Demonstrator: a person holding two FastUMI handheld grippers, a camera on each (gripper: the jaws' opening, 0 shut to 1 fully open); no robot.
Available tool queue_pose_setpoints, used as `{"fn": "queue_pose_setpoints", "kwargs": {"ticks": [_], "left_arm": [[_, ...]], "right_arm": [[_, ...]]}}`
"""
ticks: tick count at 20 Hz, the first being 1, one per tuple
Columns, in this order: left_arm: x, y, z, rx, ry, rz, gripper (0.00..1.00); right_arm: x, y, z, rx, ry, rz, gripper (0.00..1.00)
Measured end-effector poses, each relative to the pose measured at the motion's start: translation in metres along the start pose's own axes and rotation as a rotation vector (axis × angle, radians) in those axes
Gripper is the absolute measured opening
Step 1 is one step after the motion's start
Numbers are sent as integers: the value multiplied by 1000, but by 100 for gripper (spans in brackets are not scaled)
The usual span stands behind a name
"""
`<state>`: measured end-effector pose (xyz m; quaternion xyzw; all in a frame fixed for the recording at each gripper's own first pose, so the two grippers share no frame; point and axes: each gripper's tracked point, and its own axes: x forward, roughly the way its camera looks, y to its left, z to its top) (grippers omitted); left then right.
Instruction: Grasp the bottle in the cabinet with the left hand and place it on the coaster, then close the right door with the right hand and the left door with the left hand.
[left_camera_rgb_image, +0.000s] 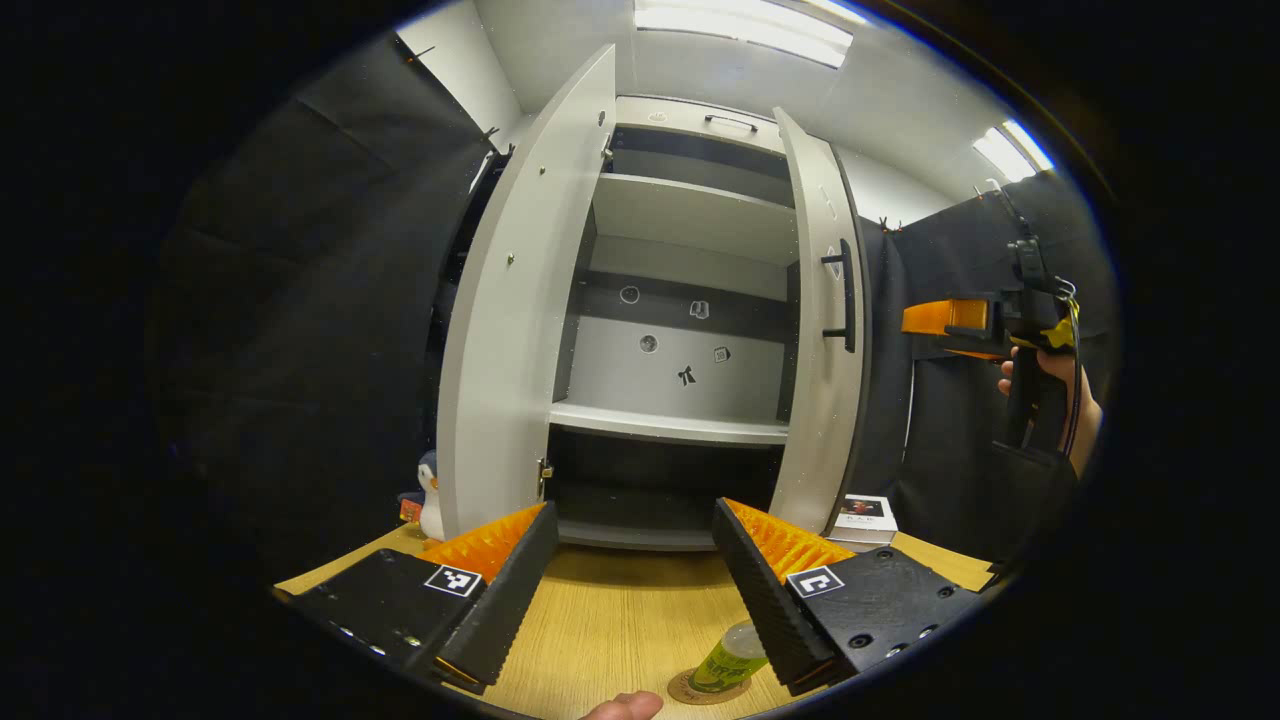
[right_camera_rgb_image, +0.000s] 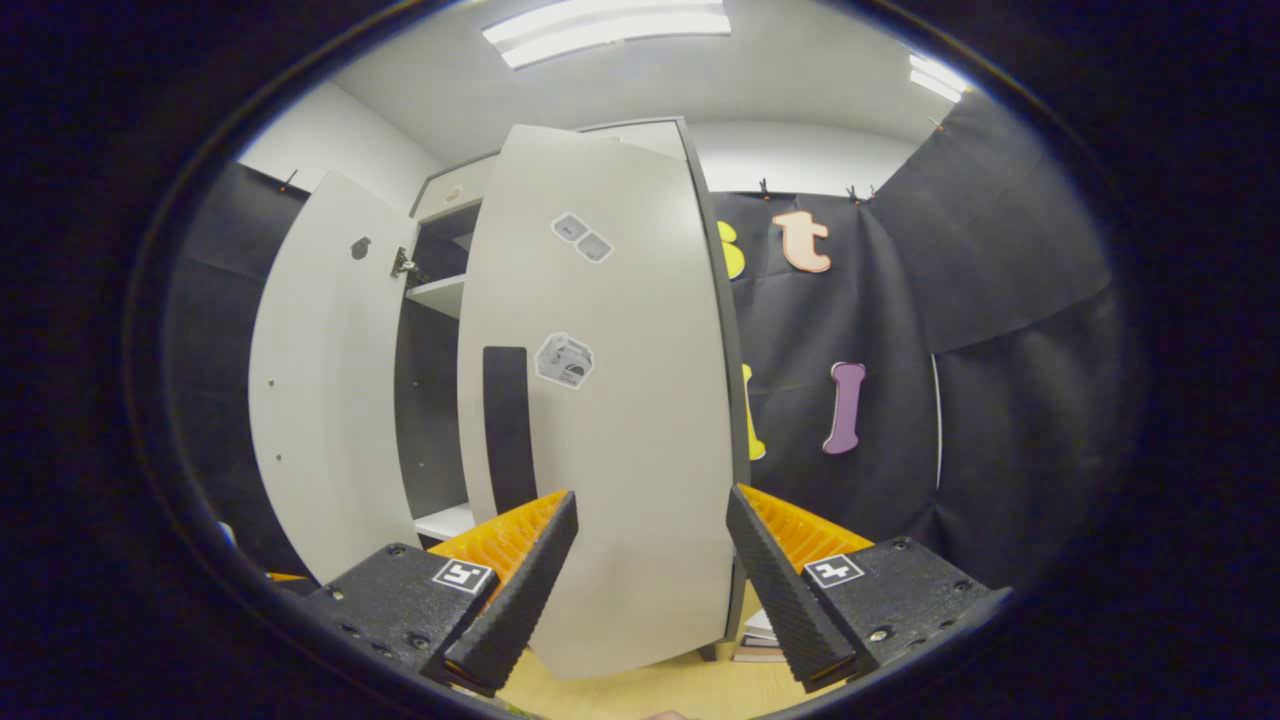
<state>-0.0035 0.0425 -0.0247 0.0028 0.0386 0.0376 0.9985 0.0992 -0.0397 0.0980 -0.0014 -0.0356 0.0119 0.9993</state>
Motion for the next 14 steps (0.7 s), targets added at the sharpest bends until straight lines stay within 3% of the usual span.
{"fn": "queue_pose_setpoints", "kwargs": {"ticks": [4, 5, 6, 10, 13, 14], "left_arm": [[4, -3, -1, -27, 19, -21, 95], [6, -4, -1, -25, 21, -25, 95], [5, -6, -1, -19, 26, -29, 95], [8, -14, -2, -35, 34, -51, 95], [9, -21, -5, -41, 45, -67, 95], [9, -24, -4, -39, 44, -73, 100]], "right_arm": [[-28, -10, -16, -13, 11, -39, 98], [-35, -15, -21, -8, 15, -61, 94], [-42, -22, -26, -4, 13, -94, 98], [-67, -31, -49, -29, 23, -167, 98], [-81, -24, -74, 10, 68, -150, 98], [-83, -19, -82, 36, 82, -128, 98]]}}
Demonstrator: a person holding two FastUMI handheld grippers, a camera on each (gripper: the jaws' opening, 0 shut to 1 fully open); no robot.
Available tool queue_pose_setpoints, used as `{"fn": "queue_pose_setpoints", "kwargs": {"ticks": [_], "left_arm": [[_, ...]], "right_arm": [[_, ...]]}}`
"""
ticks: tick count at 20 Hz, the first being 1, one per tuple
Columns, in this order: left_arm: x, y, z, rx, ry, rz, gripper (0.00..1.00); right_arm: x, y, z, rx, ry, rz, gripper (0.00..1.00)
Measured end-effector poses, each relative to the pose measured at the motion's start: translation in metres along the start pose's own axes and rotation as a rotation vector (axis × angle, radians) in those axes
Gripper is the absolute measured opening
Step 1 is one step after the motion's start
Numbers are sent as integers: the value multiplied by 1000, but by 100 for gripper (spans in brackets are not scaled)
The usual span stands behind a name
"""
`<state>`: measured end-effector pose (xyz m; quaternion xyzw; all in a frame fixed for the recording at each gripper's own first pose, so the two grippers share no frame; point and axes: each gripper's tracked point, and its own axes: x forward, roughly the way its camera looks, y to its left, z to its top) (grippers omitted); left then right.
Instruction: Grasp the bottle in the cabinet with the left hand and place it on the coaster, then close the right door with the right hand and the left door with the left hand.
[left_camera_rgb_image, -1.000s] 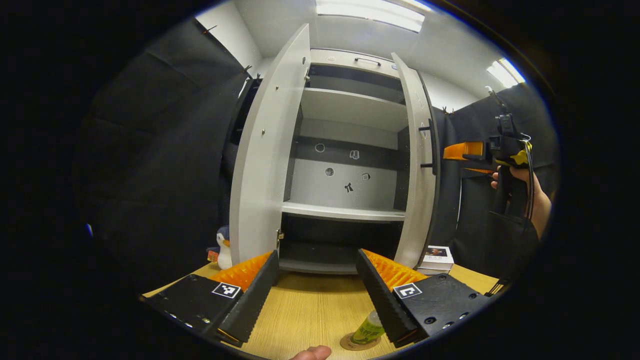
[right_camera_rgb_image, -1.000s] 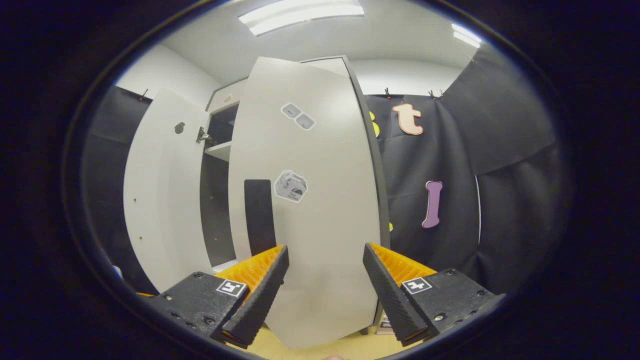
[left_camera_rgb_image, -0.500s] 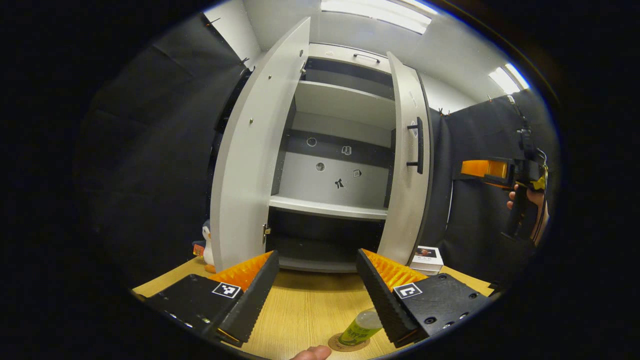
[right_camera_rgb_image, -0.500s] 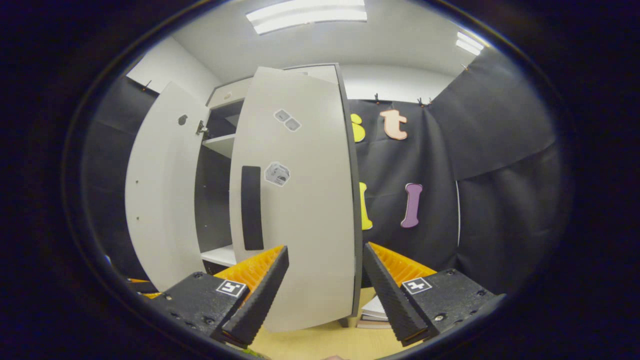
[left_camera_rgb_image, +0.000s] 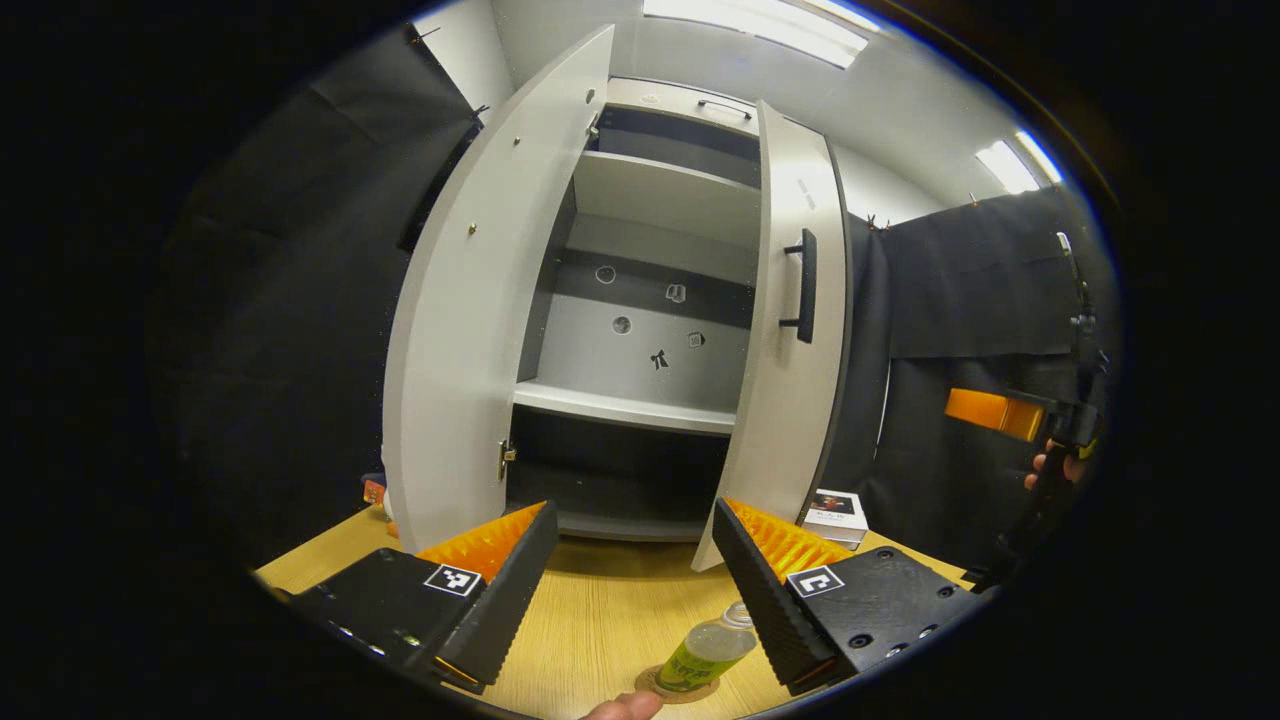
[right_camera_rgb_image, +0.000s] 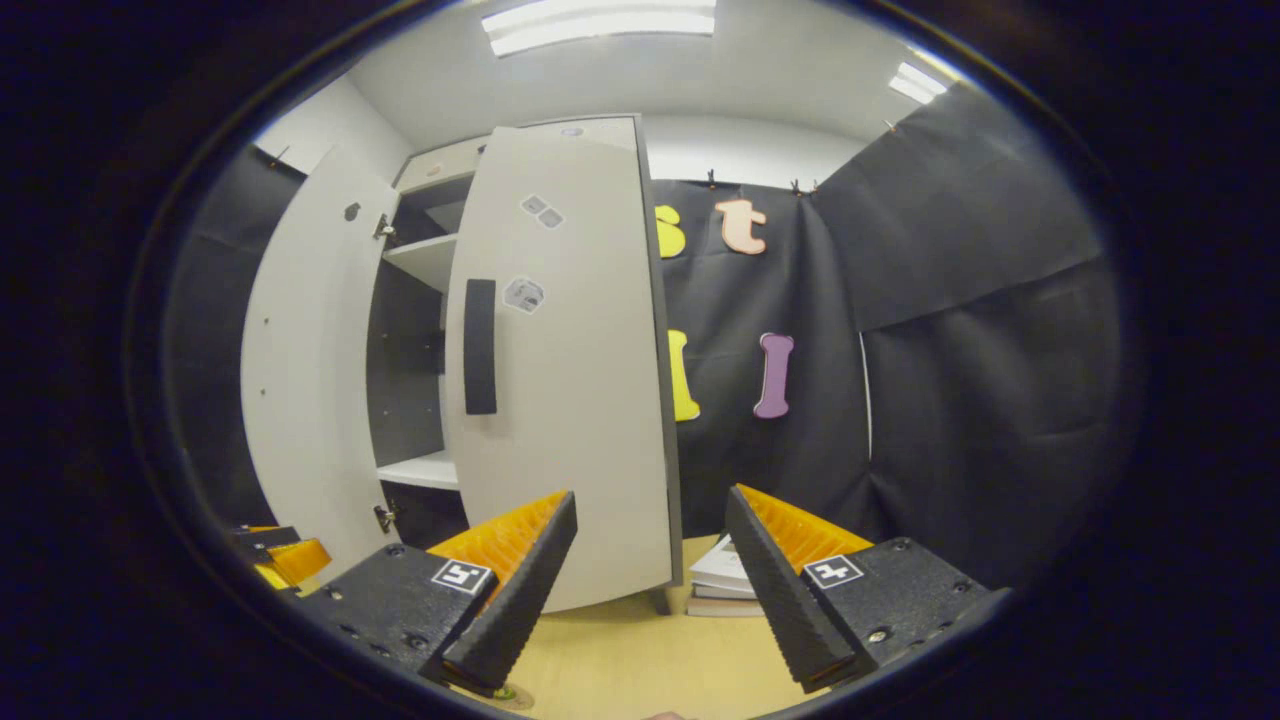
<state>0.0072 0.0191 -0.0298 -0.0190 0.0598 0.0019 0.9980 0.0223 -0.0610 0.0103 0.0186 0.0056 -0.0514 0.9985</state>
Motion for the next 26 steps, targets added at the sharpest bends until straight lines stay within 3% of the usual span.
{"fn": "queue_pose_setpoints", "kwargs": {"ticks": [2, 6, 7, 8, 13, 18, 19, 20, 23, 26], "left_arm": [[0, -6, 0, 2, 5, -13, 95], [2, -6, 16, -4, -18, -15, 95], [0, 3, 21, -1, -20, 13, 100], [-1, 15, 30, 1, -29, 43, 95], [-30, 91, 80, 19, -91, 212, 95], [-44, 185, 118, 134, -85, 432, 95], [-43, 198, 125, 150, -86, 465, 95], [-41, 211, 132, 162, -94, 495, 95], [-24, 233, 149, 155, -120, 535, 95], [-5, 236, 166, 111, -175, 513, 95]], "right_arm": [[-5, 6, -19, 36, 44, 39, 99], [-5, 2, -28, 46, 66, 36, 98], [-3, 4, -25, 47, 62, 42, 98], [-2, 5, -26, 49, 60, 48, 98], [7, 17, -30, 54, 77, 89, 99], [10, 35, -35, 49, 89, 135, 98], [9, 35, -34, 43, 85, 135, 94], [8, 33, -33, 39, 82, 130, 99], [9, 23, -33, 47, 77, 102, 98], [8, 8, -35, 75, 74, 65, 98]]}}
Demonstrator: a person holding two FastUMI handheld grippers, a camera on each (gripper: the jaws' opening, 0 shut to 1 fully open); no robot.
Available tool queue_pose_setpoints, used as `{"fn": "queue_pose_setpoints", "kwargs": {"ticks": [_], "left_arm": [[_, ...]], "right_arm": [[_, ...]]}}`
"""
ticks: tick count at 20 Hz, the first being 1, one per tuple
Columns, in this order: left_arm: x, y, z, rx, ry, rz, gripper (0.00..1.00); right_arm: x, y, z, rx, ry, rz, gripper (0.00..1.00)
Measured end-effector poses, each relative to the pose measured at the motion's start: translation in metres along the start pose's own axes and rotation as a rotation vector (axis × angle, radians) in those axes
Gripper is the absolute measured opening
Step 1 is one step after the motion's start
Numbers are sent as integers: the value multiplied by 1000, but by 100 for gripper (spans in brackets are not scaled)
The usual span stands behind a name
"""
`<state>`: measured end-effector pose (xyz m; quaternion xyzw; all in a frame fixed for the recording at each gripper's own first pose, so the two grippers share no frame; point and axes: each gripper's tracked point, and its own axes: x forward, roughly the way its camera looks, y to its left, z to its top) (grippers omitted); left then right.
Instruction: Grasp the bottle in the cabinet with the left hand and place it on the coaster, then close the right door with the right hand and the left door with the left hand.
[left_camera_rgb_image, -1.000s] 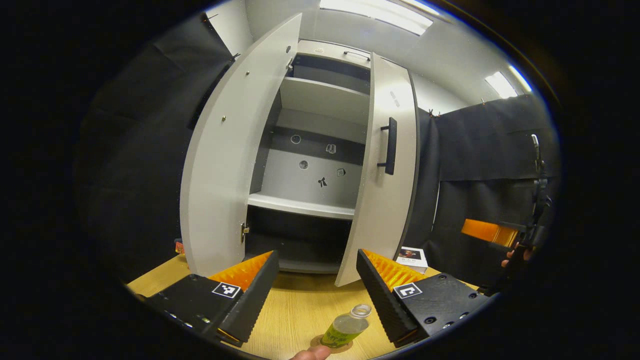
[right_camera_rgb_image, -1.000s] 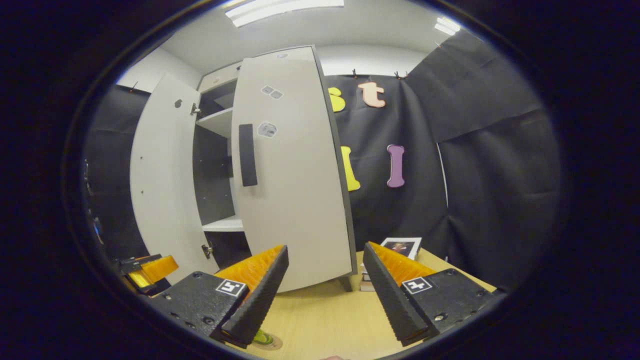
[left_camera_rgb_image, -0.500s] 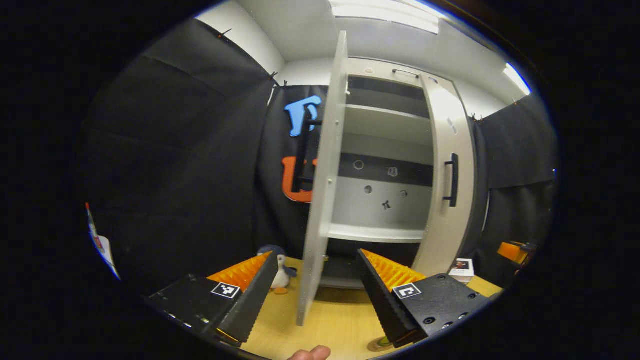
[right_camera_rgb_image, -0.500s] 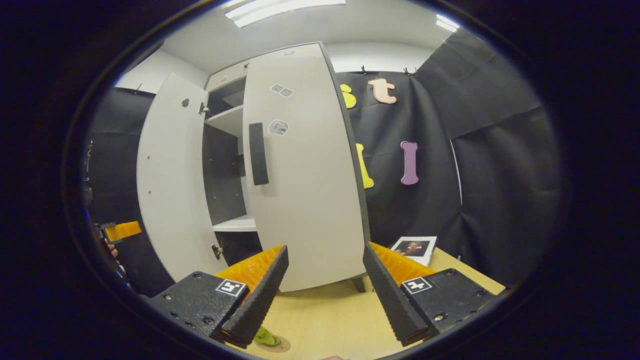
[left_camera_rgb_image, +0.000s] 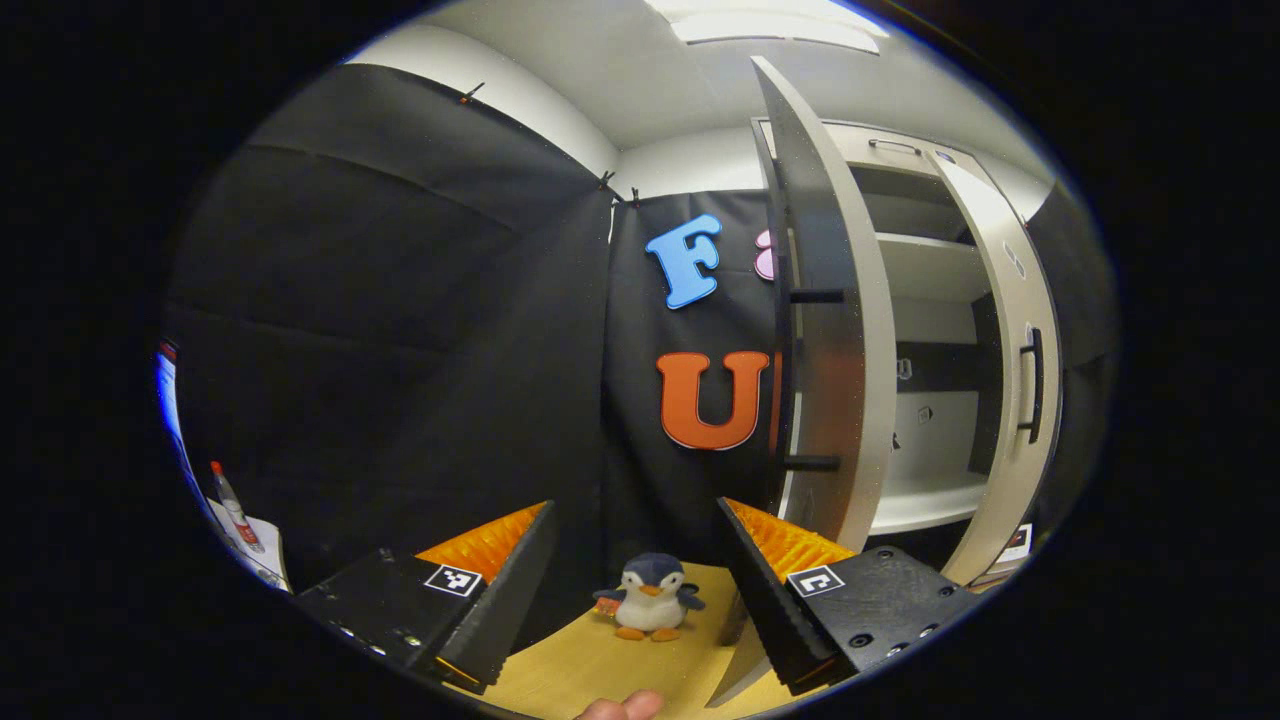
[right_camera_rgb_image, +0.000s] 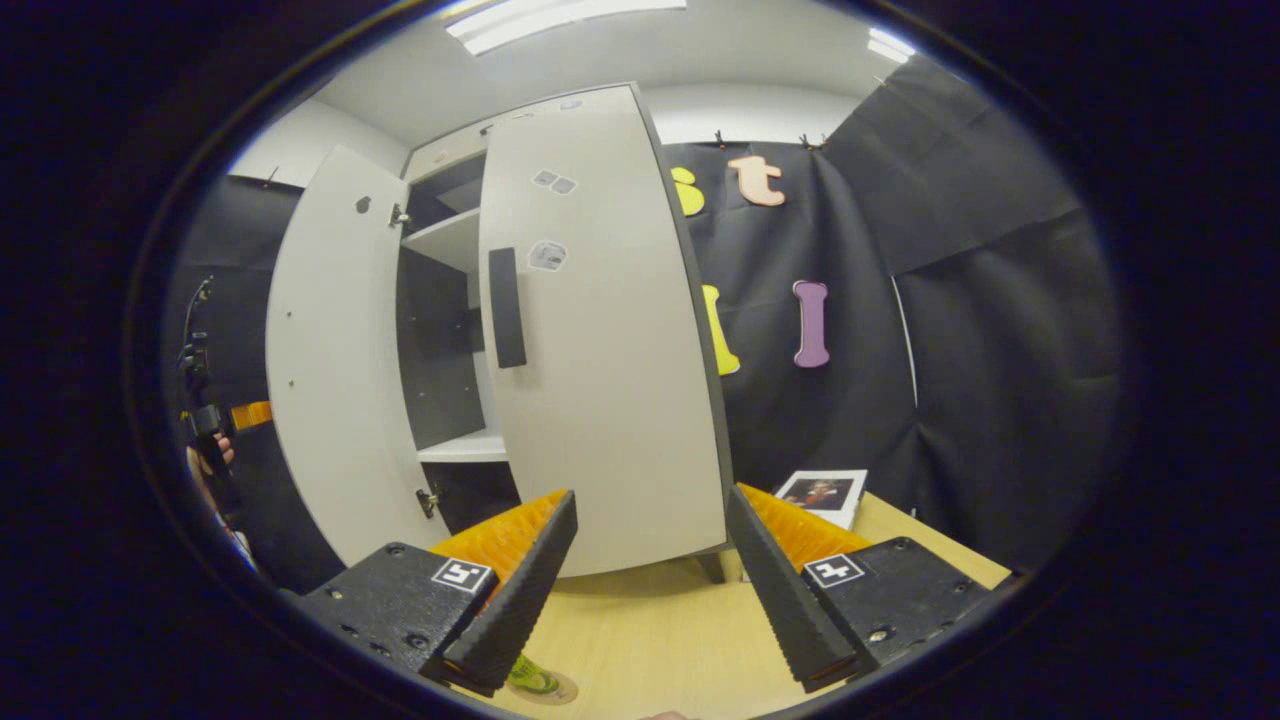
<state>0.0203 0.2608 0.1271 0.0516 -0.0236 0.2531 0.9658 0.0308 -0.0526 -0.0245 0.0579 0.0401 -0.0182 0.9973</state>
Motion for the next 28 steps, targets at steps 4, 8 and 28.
{"fn": "queue_pose_setpoints", "kwargs": {"ticks": [4, 8, 28], "left_arm": [[14, -2, 12, -22, -48, -3, 94], [11, -10, 14, 18, -46, -23, 94], [2, -166, 7, -111, -16, -455, 99]], "right_arm": [[0, -18, 0, 3, -7, -49, 99], [0, -28, 5, 8, -14, -66, 99], [-31, -48, 26, 15, -78, -130, 98]]}}
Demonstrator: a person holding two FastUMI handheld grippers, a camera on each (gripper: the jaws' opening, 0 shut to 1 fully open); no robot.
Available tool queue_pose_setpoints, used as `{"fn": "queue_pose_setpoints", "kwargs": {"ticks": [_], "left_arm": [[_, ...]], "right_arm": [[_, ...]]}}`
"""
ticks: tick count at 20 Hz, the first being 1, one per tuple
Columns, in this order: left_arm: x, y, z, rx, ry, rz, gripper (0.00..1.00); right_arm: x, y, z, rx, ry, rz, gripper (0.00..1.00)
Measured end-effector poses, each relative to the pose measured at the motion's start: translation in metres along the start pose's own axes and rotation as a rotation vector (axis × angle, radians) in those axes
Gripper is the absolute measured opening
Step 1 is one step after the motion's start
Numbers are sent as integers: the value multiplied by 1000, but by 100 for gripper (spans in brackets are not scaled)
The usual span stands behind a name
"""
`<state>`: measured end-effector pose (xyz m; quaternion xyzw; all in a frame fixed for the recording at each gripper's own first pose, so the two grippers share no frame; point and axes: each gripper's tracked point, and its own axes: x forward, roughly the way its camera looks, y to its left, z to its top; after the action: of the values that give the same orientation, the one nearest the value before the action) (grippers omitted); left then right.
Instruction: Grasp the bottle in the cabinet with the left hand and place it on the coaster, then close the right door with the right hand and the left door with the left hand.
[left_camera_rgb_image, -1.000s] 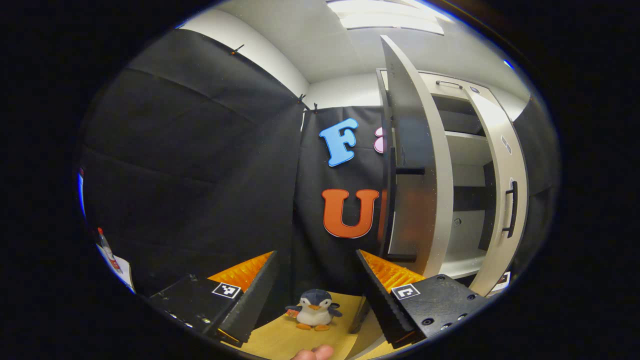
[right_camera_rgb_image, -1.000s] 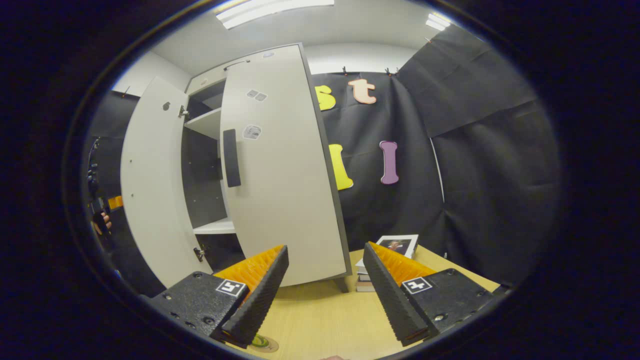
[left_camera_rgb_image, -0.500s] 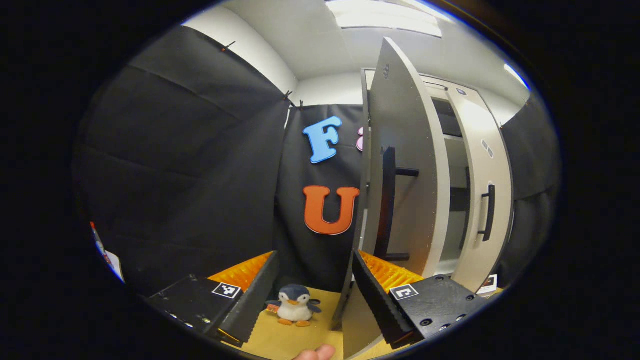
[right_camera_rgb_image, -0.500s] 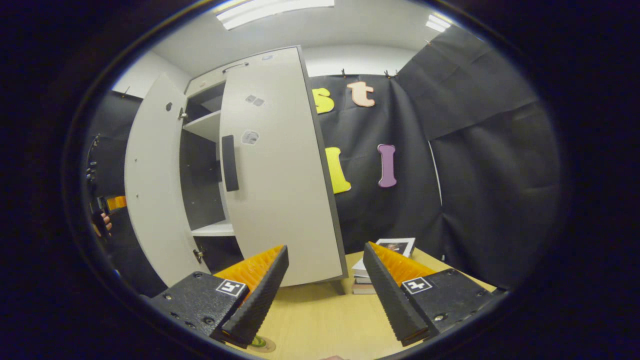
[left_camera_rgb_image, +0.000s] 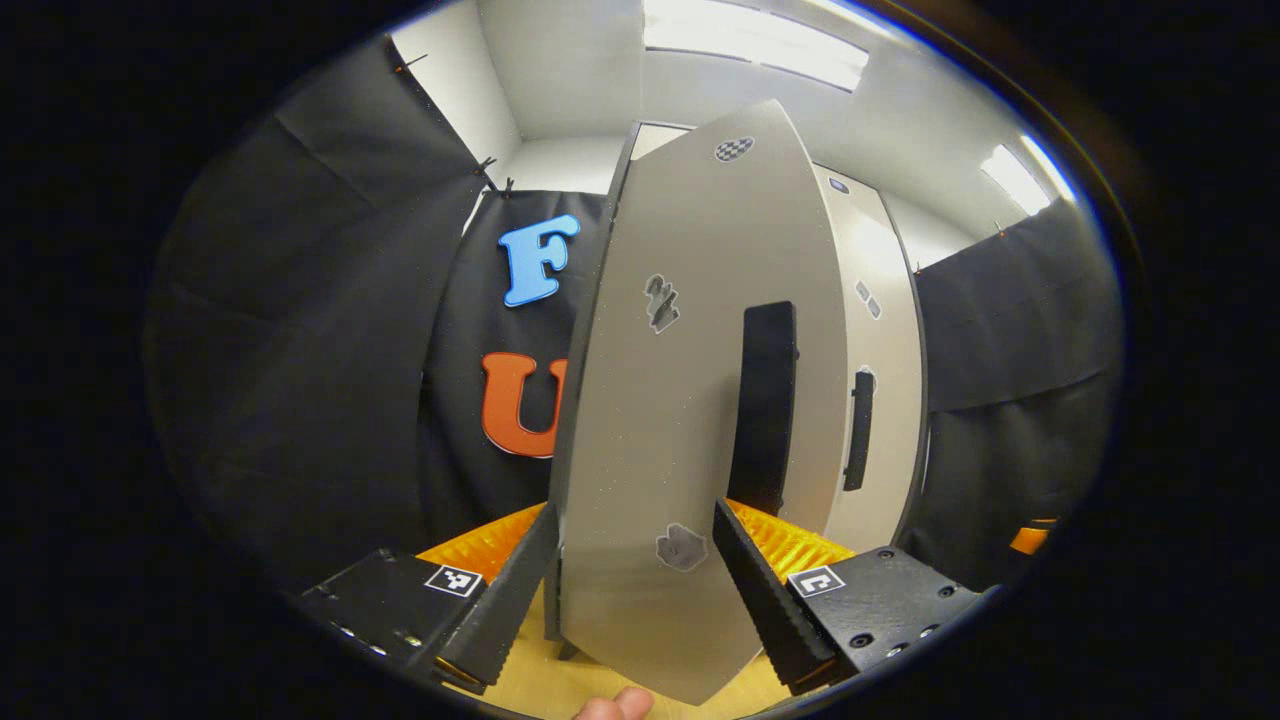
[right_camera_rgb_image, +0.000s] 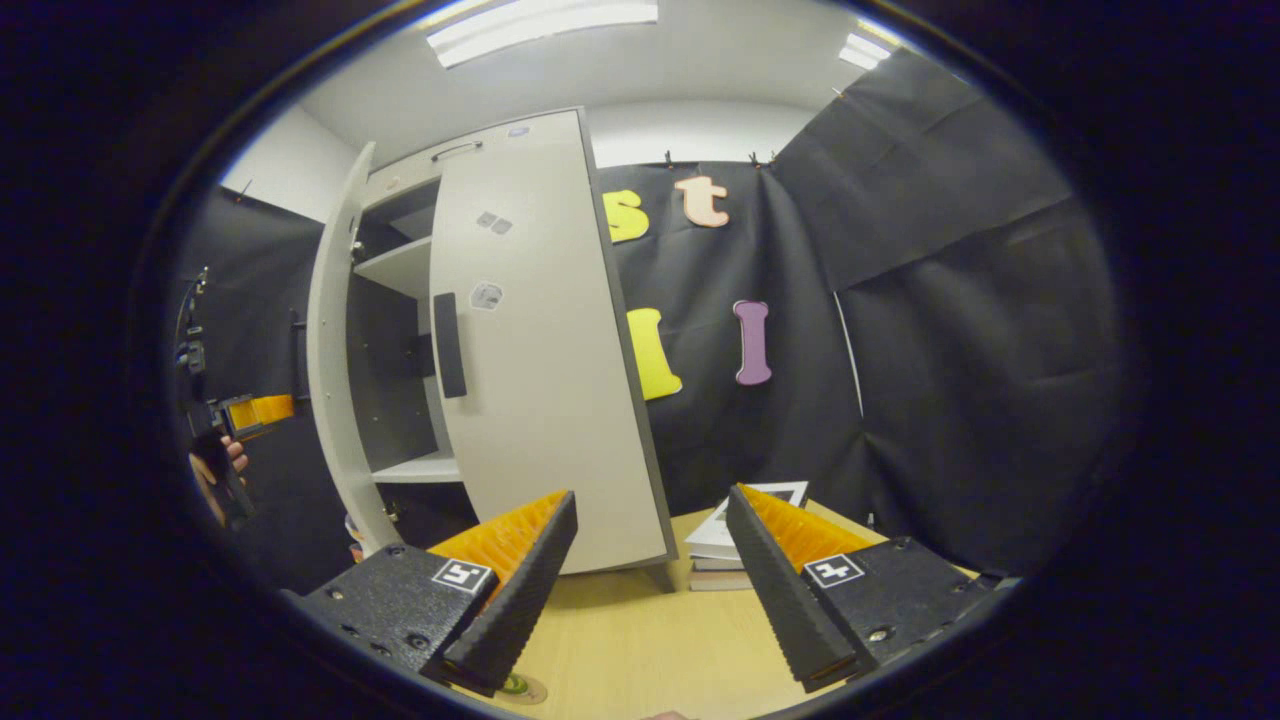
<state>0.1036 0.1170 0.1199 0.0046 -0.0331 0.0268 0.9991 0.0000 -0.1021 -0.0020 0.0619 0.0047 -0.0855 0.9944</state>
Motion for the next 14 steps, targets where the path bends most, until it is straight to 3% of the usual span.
{"fn": "queue_pose_setpoints", "kwargs": {"ticks": [5, 6, 7, 8, 9, 13, 14], "left_arm": [[0, -3, 5, 9, -33, -20, 99], [0, -5, 5, 8, -35, -30, 95], [-1, -9, 6, 8, -37, -43, 99], [-2, -12, 6, 11, -38, -47, 95], [-3, -14, 6, 21, -39, -42, 99], [-17, -15, -7, 60, -31, 31, 95], [-23, -18, -15, 52, -17, 53, 100]], "right_arm": [[-5, -3, 1, 4, -9, -23, 98], [-4, -3, 1, 1, -6, -22, 98], [-3, -2, 1, -1, -5, -17, 98], [-2, 0, 0, -2, -3, -13, 98], [0, 1, -1, -1, 1, -10, 98], [11, 18, -4, 2, 25, 31, 98], [13, 22, -5, -8, 25, 41, 98]]}}
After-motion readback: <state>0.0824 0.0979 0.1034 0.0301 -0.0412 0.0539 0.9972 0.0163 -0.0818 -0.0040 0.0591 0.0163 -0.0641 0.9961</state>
